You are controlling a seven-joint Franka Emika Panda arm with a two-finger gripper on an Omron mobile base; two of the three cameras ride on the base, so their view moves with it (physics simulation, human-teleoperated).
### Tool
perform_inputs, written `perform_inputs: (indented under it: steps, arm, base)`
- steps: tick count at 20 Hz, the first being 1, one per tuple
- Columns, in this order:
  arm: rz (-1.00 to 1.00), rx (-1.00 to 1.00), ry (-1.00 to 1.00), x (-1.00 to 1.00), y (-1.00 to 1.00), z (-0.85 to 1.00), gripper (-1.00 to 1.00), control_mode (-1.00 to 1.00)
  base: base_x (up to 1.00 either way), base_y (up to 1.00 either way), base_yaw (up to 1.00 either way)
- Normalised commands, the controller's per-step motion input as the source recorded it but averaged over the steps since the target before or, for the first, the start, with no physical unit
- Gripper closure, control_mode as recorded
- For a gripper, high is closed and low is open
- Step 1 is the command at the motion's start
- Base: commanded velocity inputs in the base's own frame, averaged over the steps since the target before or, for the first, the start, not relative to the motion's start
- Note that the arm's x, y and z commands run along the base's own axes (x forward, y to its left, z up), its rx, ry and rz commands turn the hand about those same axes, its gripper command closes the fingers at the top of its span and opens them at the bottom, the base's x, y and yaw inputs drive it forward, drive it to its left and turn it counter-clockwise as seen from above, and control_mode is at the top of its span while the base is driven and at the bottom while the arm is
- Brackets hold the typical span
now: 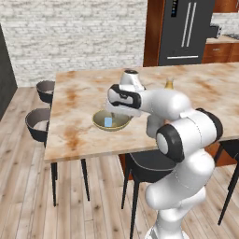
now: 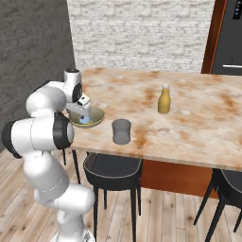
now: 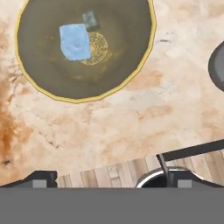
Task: There are two ice cubes in the ice bowl. Place both ice cubes in the glass cup.
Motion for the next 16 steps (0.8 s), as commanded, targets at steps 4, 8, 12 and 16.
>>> perform_inputs:
  steps: [4, 8, 12, 16]
  arm:
    - [0.00, 0.00, 0.14, 0.23, 0.00, -0.48, -1.00, -1.00]
    - [0.00, 0.00, 0.01, 0.31, 0.05, -0.22, -1.00, -1.00]
    - [0.00, 0.00, 0.00, 0.32, 0.19, -0.20, -1.00, -1.00]
    - [0.00, 0.00, 0.00, 0.30, 0.18, -0.26, -1.00, -1.00]
  base:
    - [0.00, 0.00, 0.00]
    - [0.00, 0.00, 0.00]
    - [0.00, 0.00, 0.00]
    - [0.00, 0.00, 0.00]
